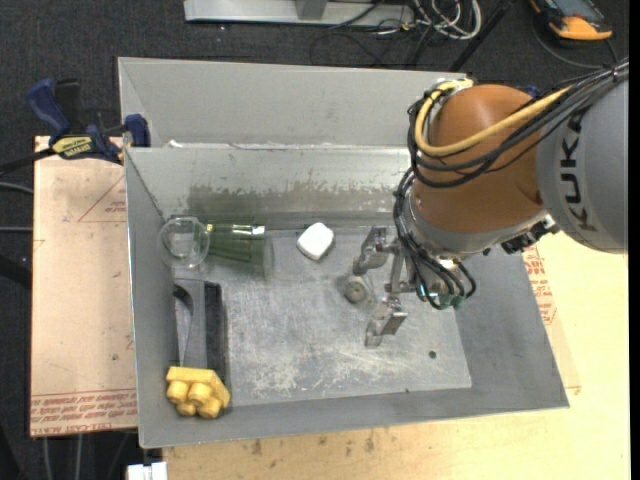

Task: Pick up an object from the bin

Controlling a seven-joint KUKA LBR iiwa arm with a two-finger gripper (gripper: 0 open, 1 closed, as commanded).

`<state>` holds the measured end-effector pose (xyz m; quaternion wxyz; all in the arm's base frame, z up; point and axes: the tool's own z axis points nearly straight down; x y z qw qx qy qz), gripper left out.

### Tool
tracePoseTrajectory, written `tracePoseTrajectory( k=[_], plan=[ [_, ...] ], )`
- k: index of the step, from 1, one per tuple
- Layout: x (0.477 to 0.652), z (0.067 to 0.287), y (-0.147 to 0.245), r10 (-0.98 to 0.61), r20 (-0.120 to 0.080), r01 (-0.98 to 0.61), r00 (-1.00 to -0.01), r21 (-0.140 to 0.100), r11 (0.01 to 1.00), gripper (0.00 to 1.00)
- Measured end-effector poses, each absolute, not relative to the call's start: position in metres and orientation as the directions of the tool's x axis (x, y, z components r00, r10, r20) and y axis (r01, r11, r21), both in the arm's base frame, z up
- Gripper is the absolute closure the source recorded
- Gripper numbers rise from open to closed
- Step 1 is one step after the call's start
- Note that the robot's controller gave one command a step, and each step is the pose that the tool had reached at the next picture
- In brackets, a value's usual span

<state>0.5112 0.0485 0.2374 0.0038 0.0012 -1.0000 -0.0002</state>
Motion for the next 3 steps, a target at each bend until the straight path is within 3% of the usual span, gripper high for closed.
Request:
tracePoseTrajectory(
  k=[1, 2, 3],
  plan=[
    [0.513, 0.241, 0.048, -0.001, 0.0, -0.001, -1.0, 0.001, 1.0, 0.0],
    [0.556, 0.212, 0.021, 0.066, -0.009, 0.066, -0.998, 0.003, 0.998, 0.0],
    [0.57, 0.148, 0.008, 0.077, -0.005, 0.077, -0.997, 0.001, 0.997, 0.0]
  ],
)
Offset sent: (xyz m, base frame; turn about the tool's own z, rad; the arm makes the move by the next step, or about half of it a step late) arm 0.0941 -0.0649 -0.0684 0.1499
